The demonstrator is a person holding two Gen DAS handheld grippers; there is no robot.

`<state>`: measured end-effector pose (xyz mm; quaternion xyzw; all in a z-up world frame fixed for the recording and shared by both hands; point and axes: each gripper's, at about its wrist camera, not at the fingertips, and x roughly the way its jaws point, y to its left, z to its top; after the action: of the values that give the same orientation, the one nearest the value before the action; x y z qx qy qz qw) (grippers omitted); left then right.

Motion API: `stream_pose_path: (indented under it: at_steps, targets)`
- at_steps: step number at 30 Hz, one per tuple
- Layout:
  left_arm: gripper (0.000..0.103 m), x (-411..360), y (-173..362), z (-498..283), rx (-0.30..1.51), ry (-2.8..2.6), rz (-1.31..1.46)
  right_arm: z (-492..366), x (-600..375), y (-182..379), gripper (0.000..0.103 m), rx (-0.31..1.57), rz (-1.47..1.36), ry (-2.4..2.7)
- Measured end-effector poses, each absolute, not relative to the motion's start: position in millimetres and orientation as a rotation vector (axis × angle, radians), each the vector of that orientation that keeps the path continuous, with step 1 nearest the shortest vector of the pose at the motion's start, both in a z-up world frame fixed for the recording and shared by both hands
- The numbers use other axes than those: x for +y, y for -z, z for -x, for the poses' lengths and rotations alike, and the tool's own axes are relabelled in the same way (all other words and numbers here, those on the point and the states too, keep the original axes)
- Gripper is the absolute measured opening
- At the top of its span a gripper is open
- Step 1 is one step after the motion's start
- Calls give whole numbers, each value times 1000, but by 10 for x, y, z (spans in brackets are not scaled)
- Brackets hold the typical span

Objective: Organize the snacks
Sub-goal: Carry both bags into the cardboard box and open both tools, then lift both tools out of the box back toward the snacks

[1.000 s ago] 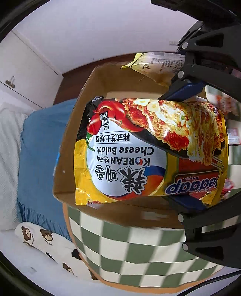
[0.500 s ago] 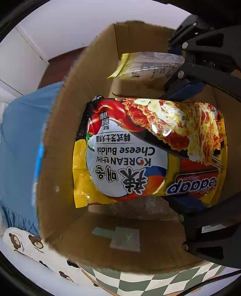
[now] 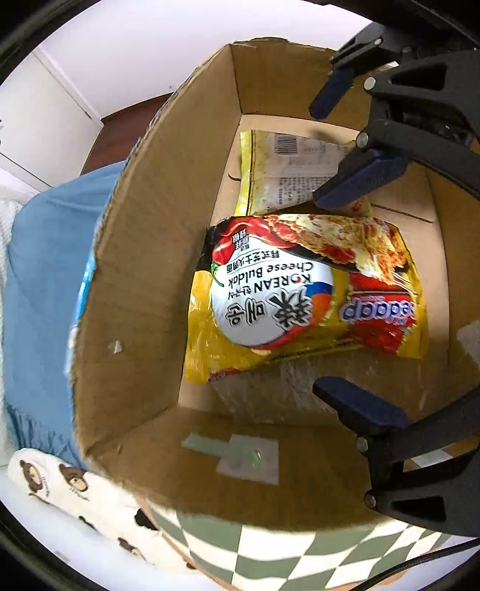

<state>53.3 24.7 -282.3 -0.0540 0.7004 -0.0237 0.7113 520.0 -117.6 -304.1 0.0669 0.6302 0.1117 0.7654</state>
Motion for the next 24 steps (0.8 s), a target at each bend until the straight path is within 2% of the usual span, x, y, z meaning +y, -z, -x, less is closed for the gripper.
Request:
stream_pose_path:
  at_steps: [24]
  targets:
    - [93, 33, 1417, 474, 1162, 27, -40, -3797, -1411, 1595, 94, 1063, -104, -130]
